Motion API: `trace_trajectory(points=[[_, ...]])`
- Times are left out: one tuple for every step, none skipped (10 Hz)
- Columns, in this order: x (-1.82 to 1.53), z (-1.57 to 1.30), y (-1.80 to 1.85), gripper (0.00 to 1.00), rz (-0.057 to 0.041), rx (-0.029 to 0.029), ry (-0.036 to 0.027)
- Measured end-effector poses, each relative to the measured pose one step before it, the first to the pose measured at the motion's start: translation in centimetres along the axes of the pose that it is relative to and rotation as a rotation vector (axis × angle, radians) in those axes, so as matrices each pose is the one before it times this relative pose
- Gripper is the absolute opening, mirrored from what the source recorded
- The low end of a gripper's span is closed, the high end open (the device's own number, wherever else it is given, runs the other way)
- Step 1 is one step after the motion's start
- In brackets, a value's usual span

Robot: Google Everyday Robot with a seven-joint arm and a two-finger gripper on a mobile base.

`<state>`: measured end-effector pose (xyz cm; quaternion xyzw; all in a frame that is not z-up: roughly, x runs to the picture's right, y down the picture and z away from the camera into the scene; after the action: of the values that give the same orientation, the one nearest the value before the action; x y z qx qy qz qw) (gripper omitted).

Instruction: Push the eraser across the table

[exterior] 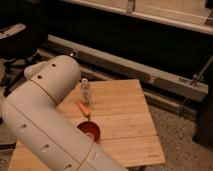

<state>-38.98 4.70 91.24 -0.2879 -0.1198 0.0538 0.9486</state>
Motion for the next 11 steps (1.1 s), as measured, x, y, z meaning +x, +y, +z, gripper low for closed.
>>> trace_trajectory(points=[[0.469,-0.759,0.33,0.0,0.00636,0.00149,-0.00826],[0.135,-0.617,0.051,0.0,0.00449,0.00973,-0.01216],[-0.26,-0.931,-0.391,0.0,0.00259,0.02783,-0.02686],[-0.645,-0.709,-0.588,0.0,-0.00269,0.02691,-0.02646],[-0.996,-0.682,-0.843,0.0,-0.00544,0.02834,-0.03086],[-0.827,-0.556,-0.937,0.0,-0.00671,0.02403,-0.02654],[-0.381,-0.516,-1.062,0.0,-0.00504,0.02065,-0.01873],[-0.083,-0.448,-1.536,0.0,-0.00579,0.02443,-0.01711],[0.249,-0.231,-1.798,0.0,-0.00452,0.02576,-0.01313],[0.305,-0.109,-1.651,0.0,0.00414,0.01873,-0.01768],[0.256,-0.058,-1.222,0.0,0.00545,0.01093,-0.0159]])
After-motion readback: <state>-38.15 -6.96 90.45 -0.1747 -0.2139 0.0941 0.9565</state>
